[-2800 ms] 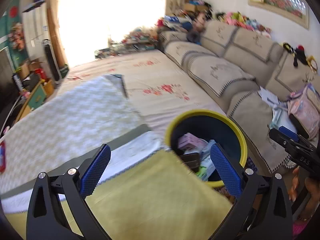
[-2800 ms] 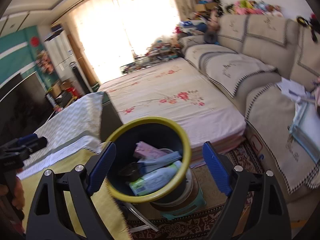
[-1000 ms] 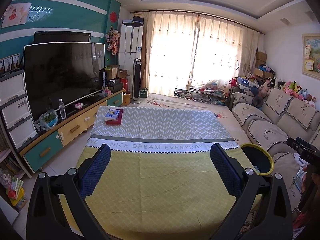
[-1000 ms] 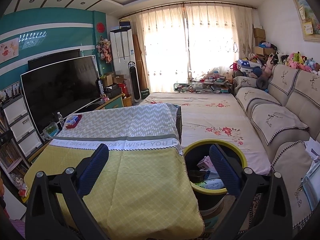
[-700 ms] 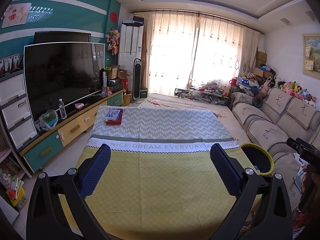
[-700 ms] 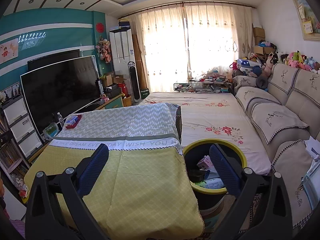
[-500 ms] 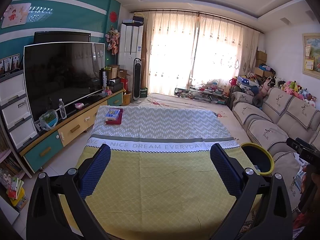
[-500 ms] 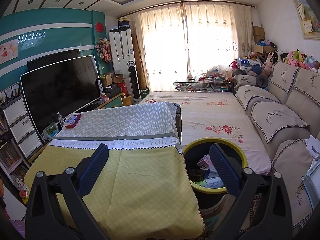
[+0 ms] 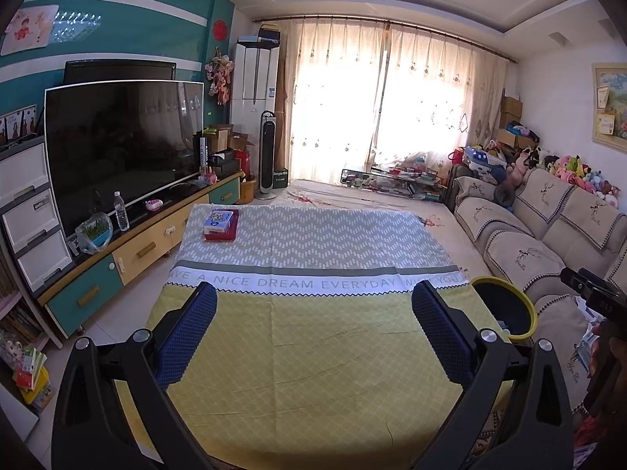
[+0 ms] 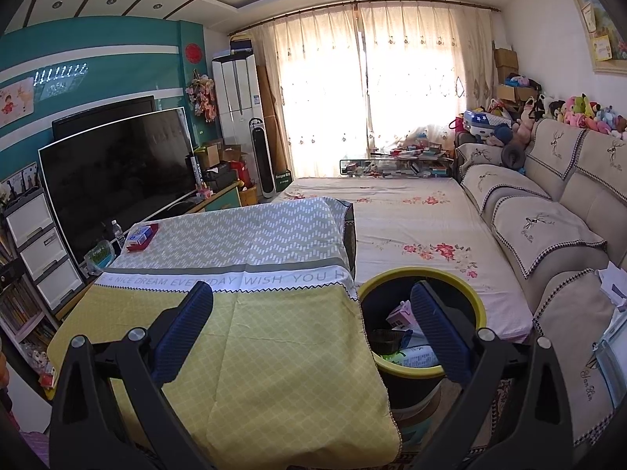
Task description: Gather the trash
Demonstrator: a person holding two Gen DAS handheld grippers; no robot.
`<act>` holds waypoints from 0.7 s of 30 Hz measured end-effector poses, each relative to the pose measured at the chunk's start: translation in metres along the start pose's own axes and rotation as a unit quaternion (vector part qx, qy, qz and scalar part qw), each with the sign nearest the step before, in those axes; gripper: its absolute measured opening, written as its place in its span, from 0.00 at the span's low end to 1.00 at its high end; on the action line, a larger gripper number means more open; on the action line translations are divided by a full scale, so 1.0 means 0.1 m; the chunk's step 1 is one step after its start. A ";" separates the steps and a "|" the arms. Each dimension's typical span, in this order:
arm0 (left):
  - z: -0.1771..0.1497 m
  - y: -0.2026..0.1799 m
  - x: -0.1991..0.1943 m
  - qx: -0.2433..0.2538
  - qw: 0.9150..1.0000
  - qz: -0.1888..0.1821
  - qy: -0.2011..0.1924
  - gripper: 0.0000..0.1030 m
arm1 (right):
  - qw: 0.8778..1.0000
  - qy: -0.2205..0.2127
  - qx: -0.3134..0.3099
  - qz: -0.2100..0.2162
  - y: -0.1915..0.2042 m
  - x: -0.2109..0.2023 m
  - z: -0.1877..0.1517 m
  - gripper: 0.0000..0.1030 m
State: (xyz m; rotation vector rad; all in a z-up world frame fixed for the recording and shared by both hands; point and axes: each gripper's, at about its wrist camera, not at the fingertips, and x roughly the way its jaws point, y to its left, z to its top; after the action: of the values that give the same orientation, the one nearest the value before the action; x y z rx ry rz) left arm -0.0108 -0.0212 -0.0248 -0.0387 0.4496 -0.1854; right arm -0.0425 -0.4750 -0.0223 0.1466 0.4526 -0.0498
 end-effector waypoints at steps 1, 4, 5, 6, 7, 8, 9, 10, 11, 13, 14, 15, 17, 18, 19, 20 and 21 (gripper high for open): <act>0.00 0.00 0.00 0.000 1.000 0.000 0.000 0.95 | 1.000 0.000 0.000 0.000 0.00 0.00 0.00 0.93; 0.00 0.00 0.00 0.000 1.000 0.000 0.000 0.95 | 1.000 0.000 0.000 0.000 0.00 0.00 0.00 0.93; 0.00 0.00 0.00 0.000 1.000 0.000 0.001 0.95 | 1.000 -0.001 0.000 0.000 0.00 0.00 0.00 0.93; -0.01 0.00 0.01 0.000 1.000 0.000 0.001 0.95 | 1.000 -0.001 0.001 0.000 -0.01 0.00 0.00 0.93; -0.02 0.00 0.01 0.001 1.000 -0.001 0.002 0.95 | 1.000 -0.001 0.001 0.000 -0.01 0.00 0.00 0.93; -0.02 0.00 0.01 0.001 1.000 0.000 0.002 0.95 | 1.000 -0.001 0.001 0.000 -0.01 0.01 0.00 0.93; -0.02 0.00 0.01 0.001 1.000 0.000 0.002 0.95 | 1.000 -0.001 0.001 0.000 -0.01 0.00 0.00 0.93; -0.03 0.00 0.01 0.001 1.000 -0.001 0.002 0.95 | 1.000 0.000 0.001 0.000 -0.01 0.00 0.00 0.93; -0.03 0.00 0.01 0.001 1.000 -0.002 0.002 0.95 | 1.000 0.000 0.000 0.000 -0.01 0.00 0.00 0.93; -0.03 0.00 0.02 0.001 1.000 -0.001 0.002 0.95 | 1.000 -0.001 0.001 0.000 -0.01 0.00 0.00 0.93; -0.04 0.00 0.02 0.001 1.000 -0.001 0.003 0.95 | 1.000 -0.001 0.000 0.000 -0.01 0.00 0.00 0.93; -0.03 0.00 0.01 0.001 1.000 -0.002 0.003 0.95 | 1.000 -0.001 0.001 0.000 -0.01 0.00 0.01 0.93; -0.03 0.00 0.01 0.001 1.000 -0.001 0.003 0.95 | 1.000 0.000 0.001 0.000 -0.01 0.00 0.00 0.93; -0.03 0.00 0.01 0.001 1.000 -0.001 0.002 0.95 | 1.000 0.000 0.001 0.000 -0.01 0.00 0.00 0.93; -0.03 0.00 0.01 0.001 1.000 -0.002 0.002 0.95 | 1.000 0.000 0.001 0.000 -0.01 0.00 0.00 0.93; -0.03 0.00 0.01 0.001 1.000 -0.002 0.002 0.95 | 1.000 0.000 0.001 0.000 -0.01 0.00 0.00 0.93; -0.04 0.00 0.02 0.001 1.000 -0.002 0.002 0.95 | 1.000 0.000 0.001 0.000 -0.01 0.00 0.01 0.93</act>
State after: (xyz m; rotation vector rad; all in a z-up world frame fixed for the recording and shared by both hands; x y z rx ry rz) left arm -0.0103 -0.0212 -0.0290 -0.0363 0.4538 -0.1902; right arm -0.0424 -0.4762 -0.0218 0.1483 0.4518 -0.0508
